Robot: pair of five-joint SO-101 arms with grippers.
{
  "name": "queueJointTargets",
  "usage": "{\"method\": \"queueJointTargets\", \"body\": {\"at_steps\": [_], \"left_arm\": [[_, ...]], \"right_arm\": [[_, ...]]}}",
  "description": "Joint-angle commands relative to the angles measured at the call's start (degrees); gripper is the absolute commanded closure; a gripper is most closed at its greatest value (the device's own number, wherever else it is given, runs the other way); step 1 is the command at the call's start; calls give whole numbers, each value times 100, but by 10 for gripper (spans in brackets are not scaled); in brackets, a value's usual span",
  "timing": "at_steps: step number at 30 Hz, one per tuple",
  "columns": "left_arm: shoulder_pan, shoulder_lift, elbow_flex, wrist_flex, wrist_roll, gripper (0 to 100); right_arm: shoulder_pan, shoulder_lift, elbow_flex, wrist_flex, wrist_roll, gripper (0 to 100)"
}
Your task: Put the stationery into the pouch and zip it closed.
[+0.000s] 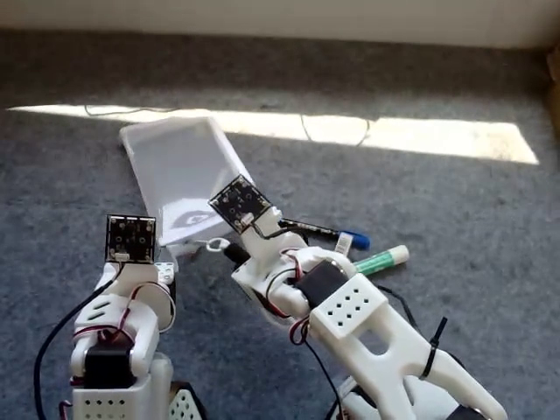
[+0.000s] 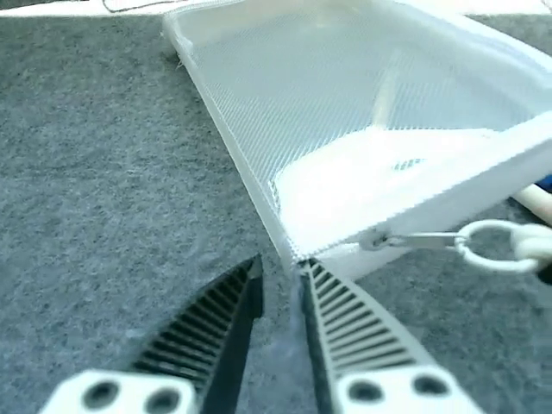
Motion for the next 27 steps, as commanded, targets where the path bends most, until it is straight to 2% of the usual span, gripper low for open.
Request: {"method": "queueJointTargets", "body": {"at_steps": [1, 10, 27], "left_arm": [[-268, -48, -84, -132, 9, 955], [-435, -48, -101, -193, 9, 993], [-576, -48, -110, -193, 18, 994]], "right_arm": [[321, -215, -119, -4, -26, 994], [743, -215, -119, -4, -26, 994], [1631, -215, -119, -4, -26, 994]]}}
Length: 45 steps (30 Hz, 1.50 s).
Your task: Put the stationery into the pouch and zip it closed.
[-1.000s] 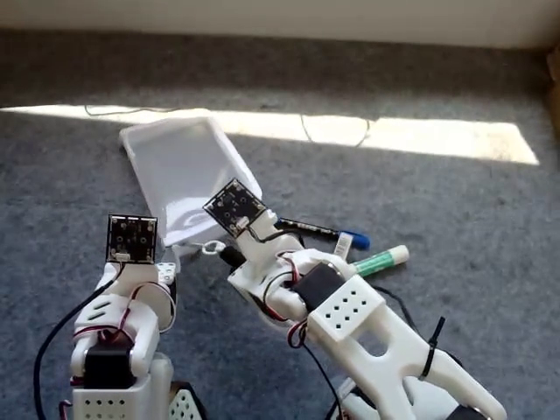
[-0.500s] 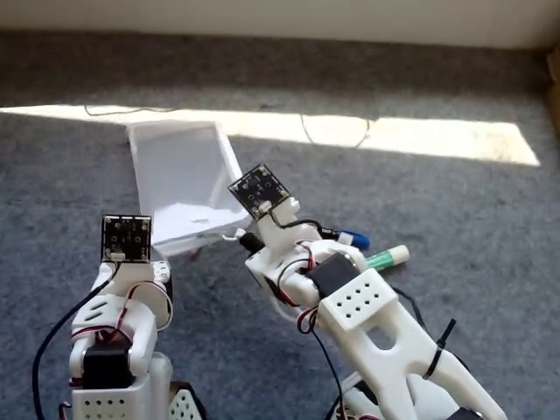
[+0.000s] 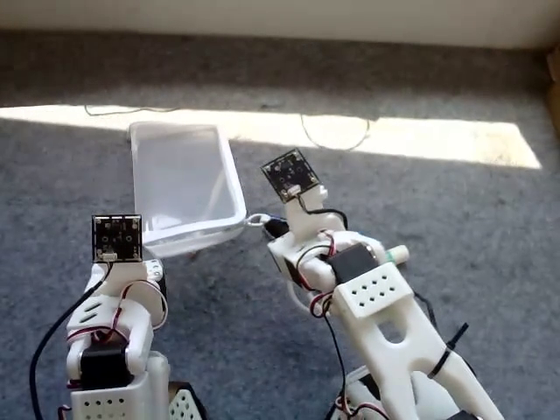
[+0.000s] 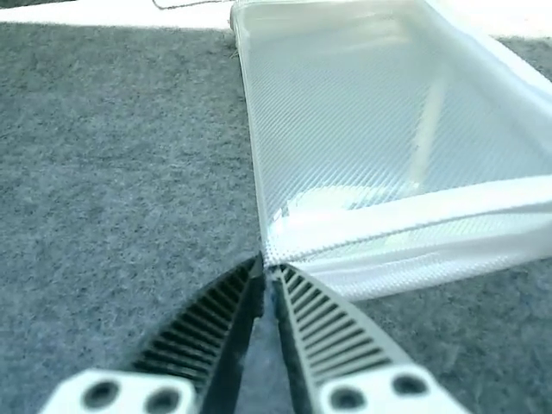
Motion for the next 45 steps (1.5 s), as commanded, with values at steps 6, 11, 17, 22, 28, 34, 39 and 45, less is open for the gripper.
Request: {"method": "queueJointTargets", "body": {"at_steps": [6, 11, 17, 22, 28, 34, 39, 45], "left_arm": [[-145, -48, -101, -105, 18, 992], [-119, -40, -57, -105, 26, 900], [-145, -31, -22, -105, 369, 752], [-145, -31, -22, -105, 387, 748], [-145, -31, 75, -369, 413, 751], [-154, -40, 198, -738, 413, 752], [-154, -40, 198, -765, 378, 776], [-145, -40, 215, -1037, 26, 906]], "right_arm": [[268, -215, -119, -22, -26, 994], [251, -242, -136, 22, -35, 994], [-145, -1191, -215, 462, -35, 994], [-435, -2062, -207, 752, -35, 994], [-426, -2659, -189, 936, -35, 994], [-418, -2870, -180, 1147, -26, 994], [-426, -2870, -101, 1147, -26, 994], [-426, -2870, -101, 1147, -26, 994]]}}
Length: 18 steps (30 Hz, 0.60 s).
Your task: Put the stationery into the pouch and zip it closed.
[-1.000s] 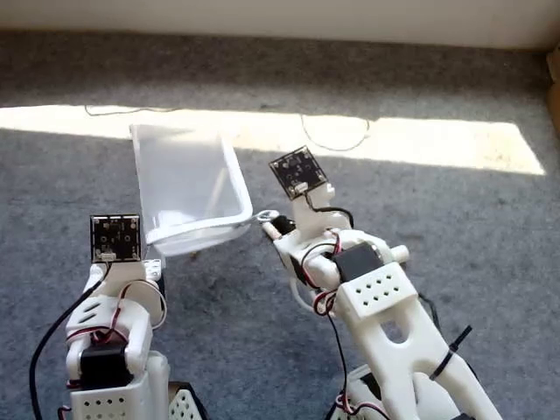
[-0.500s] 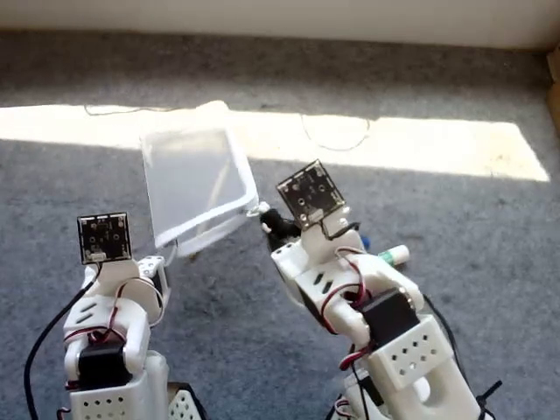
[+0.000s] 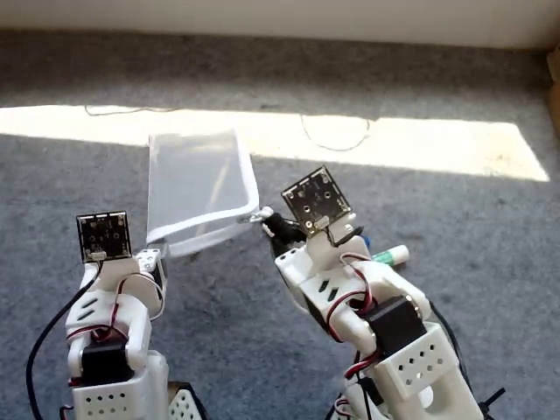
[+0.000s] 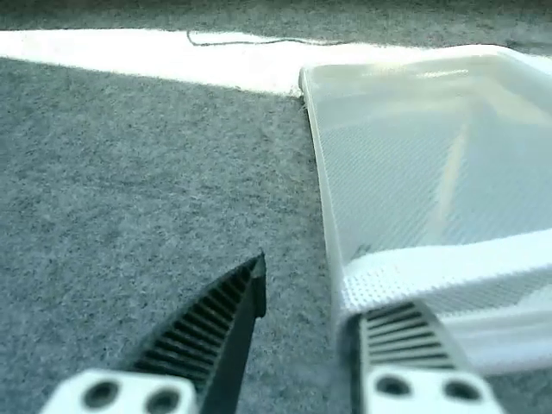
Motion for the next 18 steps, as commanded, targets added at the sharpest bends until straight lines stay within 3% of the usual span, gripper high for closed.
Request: {"method": "queueJointTargets", "body": {"at_steps": [1, 5, 9, 15, 18], "left_arm": [[-66, -40, -75, -185, -334, 928], [-75, -31, -268, -167, -343, 996], [-75, -22, -778, 281, -343, 993], [-48, -13, -1543, 844, -334, 993], [-48, -13, -1604, 862, -334, 993]], "right_arm": [[-66, -163, -110, 13, -26, 994], [-66, -163, -110, 13, -26, 992], [-40, -136, -101, 22, -26, 985], [-31, -127, -119, 418, 0, 830], [189, -127, -119, 426, 9, 800]]}}
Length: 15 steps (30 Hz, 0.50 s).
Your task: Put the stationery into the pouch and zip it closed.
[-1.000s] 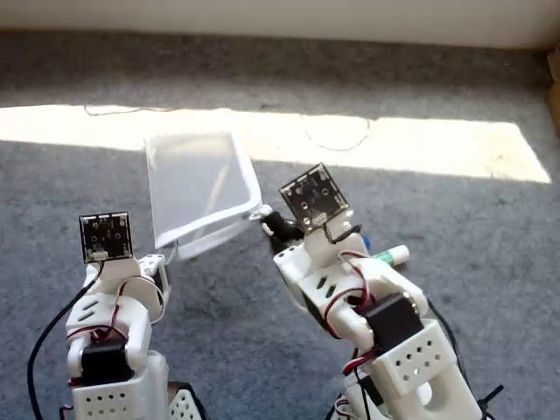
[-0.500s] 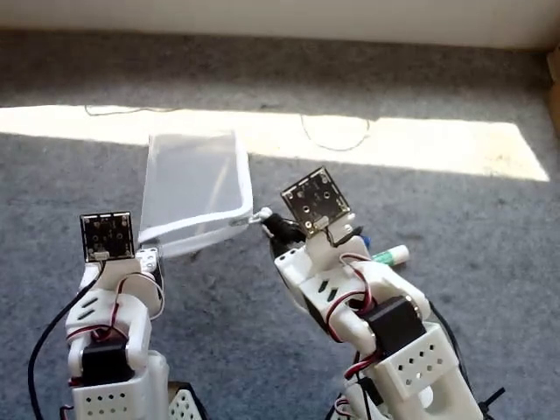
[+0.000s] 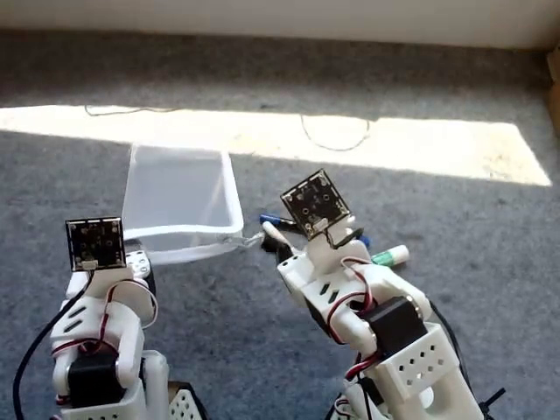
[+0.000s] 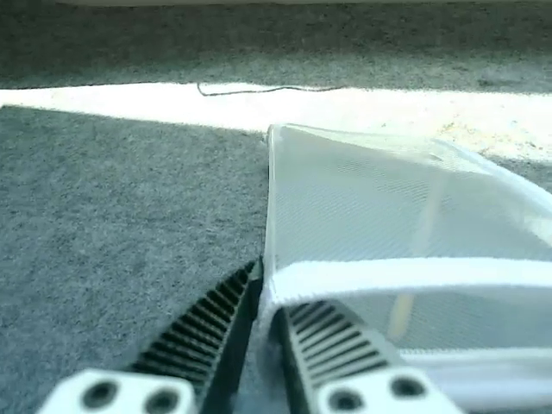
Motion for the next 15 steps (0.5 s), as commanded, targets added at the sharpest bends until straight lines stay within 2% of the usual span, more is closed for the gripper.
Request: {"method": "queueJointTargets", "body": {"at_steps": [1, 15], "left_arm": [[-66, -22, -426, 26, -26, 993], [-75, -13, -1068, 554, 18, 993]], "right_arm": [[295, -119, -127, 40, 9, 800], [479, -119, -110, 13, 18, 800]]}}
